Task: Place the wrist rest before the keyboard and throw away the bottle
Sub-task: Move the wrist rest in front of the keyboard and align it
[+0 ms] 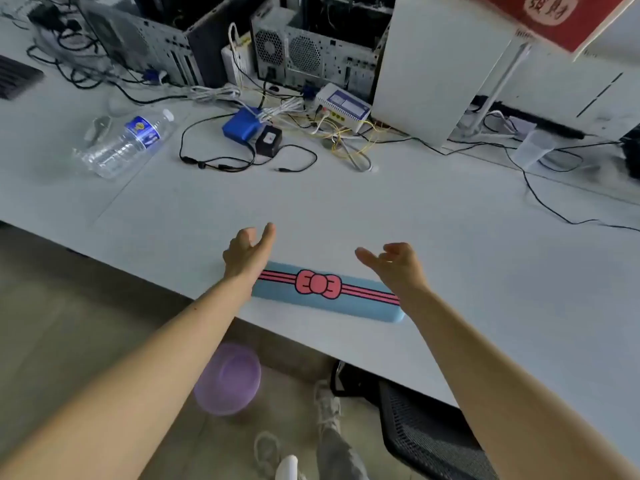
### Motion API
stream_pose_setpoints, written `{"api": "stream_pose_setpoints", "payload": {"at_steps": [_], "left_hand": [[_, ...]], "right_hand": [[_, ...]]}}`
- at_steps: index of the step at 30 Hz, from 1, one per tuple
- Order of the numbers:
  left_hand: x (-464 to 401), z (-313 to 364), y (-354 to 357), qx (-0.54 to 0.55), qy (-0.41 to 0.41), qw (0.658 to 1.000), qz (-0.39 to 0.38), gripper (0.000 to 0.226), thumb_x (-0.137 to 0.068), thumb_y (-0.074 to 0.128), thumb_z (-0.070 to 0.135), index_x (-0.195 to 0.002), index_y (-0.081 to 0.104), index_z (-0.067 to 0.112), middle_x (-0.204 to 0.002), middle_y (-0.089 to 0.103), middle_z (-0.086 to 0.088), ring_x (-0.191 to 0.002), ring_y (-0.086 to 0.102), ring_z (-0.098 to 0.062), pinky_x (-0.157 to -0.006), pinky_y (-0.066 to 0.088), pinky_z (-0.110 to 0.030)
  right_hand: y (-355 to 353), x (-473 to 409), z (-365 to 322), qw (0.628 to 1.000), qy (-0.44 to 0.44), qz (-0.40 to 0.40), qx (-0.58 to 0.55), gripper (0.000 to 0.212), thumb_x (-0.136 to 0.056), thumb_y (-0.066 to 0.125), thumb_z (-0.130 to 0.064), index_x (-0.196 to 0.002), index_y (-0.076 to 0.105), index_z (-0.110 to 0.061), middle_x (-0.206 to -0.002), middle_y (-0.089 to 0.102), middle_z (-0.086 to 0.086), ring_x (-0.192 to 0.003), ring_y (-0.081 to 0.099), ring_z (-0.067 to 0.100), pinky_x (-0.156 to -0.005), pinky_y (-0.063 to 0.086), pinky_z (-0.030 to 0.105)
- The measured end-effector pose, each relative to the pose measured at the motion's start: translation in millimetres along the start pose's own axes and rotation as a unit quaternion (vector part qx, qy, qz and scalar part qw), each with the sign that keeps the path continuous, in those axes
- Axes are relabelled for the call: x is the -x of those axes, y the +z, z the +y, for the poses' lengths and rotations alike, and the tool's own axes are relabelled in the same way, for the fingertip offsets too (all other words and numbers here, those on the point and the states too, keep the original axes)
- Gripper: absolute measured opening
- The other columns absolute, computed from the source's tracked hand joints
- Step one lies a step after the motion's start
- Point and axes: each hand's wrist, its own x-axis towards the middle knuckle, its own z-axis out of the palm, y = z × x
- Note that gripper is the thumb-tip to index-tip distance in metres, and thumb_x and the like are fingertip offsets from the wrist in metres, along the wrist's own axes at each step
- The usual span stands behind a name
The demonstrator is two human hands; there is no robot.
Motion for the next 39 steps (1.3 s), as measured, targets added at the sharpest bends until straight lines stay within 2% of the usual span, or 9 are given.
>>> {"api": "stream_pose_setpoints", "payload": {"at_steps": [3,6,10,20,25,28,31,35,39], "left_hand": [[-6,-17,3,-0.11,-0.046,0.992,0.033,0.077,-0.085,0.051,0.06,-0.145,0.033,0.014,-0.15,0.035,-0.013,-0.14,0.027,-0.032,-0.104,0.035,-0.047],[-11,-34,8,-0.129,-0.081,0.988,0.032,0.078,-0.081,0.059,0.057,-0.138,0.038,0.008,-0.144,0.036,-0.017,-0.135,0.033,-0.034,-0.102,0.04,-0.048],[-16,-42,11,-0.11,-0.101,0.988,0.049,0.071,-0.08,0.063,0.054,-0.128,0.041,0.006,-0.136,0.039,-0.018,-0.128,0.039,-0.034,-0.092,0.043,-0.042],[-20,-46,11,-0.122,-0.117,0.983,0.075,0.073,-0.078,0.068,0.052,-0.128,0.042,0.006,-0.135,0.039,-0.018,-0.127,0.038,-0.036,-0.095,0.042,-0.044],[-27,-47,0,-0.068,-0.121,0.986,0.096,0.07,-0.072,0.079,0.04,-0.125,0.05,0.004,-0.135,0.043,-0.018,-0.123,0.047,-0.038,-0.095,0.046,-0.043],[-31,-51,-8,-0.039,-0.11,0.989,0.091,0.051,-0.066,0.083,0.033,-0.101,0.065,0.001,-0.116,0.063,-0.018,-0.102,0.063,-0.034,-0.086,0.053,-0.04],[-27,-48,-12,-0.015,-0.086,0.993,0.08,0.032,-0.074,0.08,0.021,-0.094,0.063,0.003,-0.097,0.065,-0.012,-0.089,0.06,-0.027,-0.077,0.046,-0.032],[-21,-42,-21,0.018,-0.065,0.993,0.096,0.043,-0.073,0.08,0.019,-0.108,0.061,0.003,-0.101,0.063,-0.01,-0.091,0.06,-0.026,-0.08,0.048,-0.034],[-21,-36,-35,0.062,-0.052,0.989,0.124,0.043,-0.072,0.081,0.017,-0.108,0.061,0.003,-0.101,0.065,-0.009,-0.091,0.062,-0.026,-0.081,0.052,-0.035]], "right_hand": [[2,-3,19,0.993,0.075,0.026,0.084,0.094,-0.065,0.08,-0.057,-0.136,0.041,-0.009,-0.133,0.045,0.011,-0.128,0.041,0.027,-0.102,0.039,0.038],[5,-3,35,0.981,0.141,0.051,0.125,0.095,-0.062,0.082,-0.057,-0.131,0.038,-0.007,-0.138,0.032,0.016,-0.132,0.028,0.032,-0.107,0.033,0.041],[11,-10,45,0.971,0.184,0.06,0.14,0.095,-0.06,0.082,-0.057,-0.125,0.036,-0.005,-0.135,0.035,0.018,-0.129,0.032,0.033,-0.105,0.038,0.041],[17,-19,50,0.966,0.221,0.096,0.094,0.101,-0.056,0.086,-0.055,-0.127,0.037,-0.002,-0.134,0.041,0.019,-0.127,0.037,0.033,-0.099,0.036,0.035],[12,-21,56,0.966,0.223,0.117,0.054,0.078,-0.052,0.09,-0.049,-0.104,0.053,-0.005,-0.12,0.05,0.016,-0.102,0.047,0.03,-0.094,0.049,0.041],[10,-19,56,0.969,0.213,0.12,0.03,0.067,-0.05,0.092,-0.043,-0.094,0.057,-0.006,-0.115,0.056,0.015,-0.1,0.055,0.031,-0.092,0.053,0.044],[10,-18,52,0.977,0.179,0.115,0.008,0.051,-0.054,0.091,-0.038,-0.077,0.056,-0.009,-0.091,0.064,0.009,-0.097,0.063,0.032,-0.08,0.056,0.041],[8,-15,32,0.986,0.127,0.108,-0.029,0.043,-0.066,0.087,-0.027,-0.096,0.063,-0.006,-0.082,0.059,0.005,-0.076,0.058,0.024,-0.054,0.044,0.027],[11,-16,6,0.987,0.096,0.112,-0.057,0.051,-0.065,0.087,-0.024,-0.105,0.062,-0.005,-0.094,0.063,0.007,-0.079,0.059,0.023,-0.056,0.044,0.026]]}}
